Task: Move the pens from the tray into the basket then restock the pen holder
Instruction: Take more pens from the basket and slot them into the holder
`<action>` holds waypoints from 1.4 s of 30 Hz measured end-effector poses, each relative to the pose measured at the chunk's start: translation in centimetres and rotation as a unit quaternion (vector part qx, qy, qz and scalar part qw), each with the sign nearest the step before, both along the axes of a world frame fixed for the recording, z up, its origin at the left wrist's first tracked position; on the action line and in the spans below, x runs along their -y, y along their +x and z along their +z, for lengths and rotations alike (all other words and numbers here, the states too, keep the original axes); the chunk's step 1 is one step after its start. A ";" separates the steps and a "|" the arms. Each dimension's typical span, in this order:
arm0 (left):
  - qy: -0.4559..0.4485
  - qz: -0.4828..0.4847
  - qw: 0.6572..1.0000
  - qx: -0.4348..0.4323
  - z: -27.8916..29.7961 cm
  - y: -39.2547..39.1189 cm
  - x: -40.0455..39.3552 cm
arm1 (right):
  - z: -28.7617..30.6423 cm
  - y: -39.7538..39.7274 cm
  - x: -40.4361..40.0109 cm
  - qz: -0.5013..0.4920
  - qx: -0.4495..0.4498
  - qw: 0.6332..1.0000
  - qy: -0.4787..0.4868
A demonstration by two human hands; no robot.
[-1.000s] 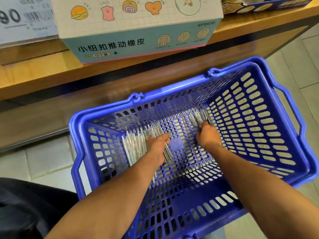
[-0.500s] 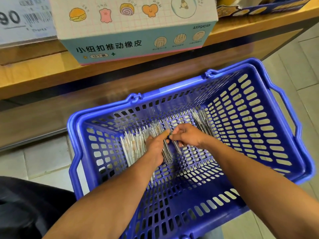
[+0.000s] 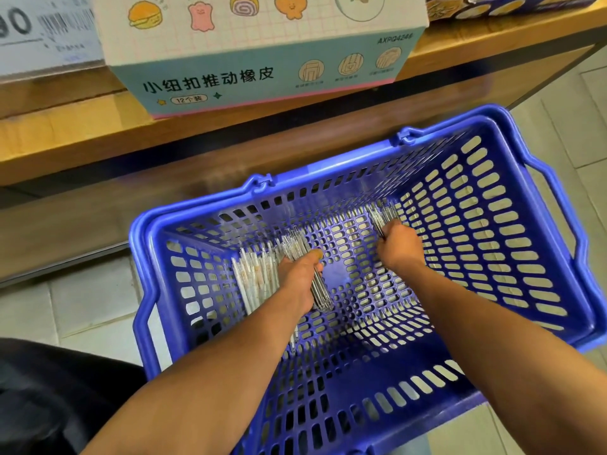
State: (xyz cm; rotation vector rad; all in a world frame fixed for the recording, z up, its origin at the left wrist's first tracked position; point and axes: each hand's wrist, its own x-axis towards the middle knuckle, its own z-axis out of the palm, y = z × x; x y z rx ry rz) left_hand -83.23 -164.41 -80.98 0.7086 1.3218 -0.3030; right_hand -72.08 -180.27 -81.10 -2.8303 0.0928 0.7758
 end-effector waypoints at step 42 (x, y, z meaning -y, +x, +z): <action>0.000 -0.003 1.000 -0.008 -0.6 0.0 0.3 | -1.2 -2.0 -2.8 0.162 -0.117 0.980 0.002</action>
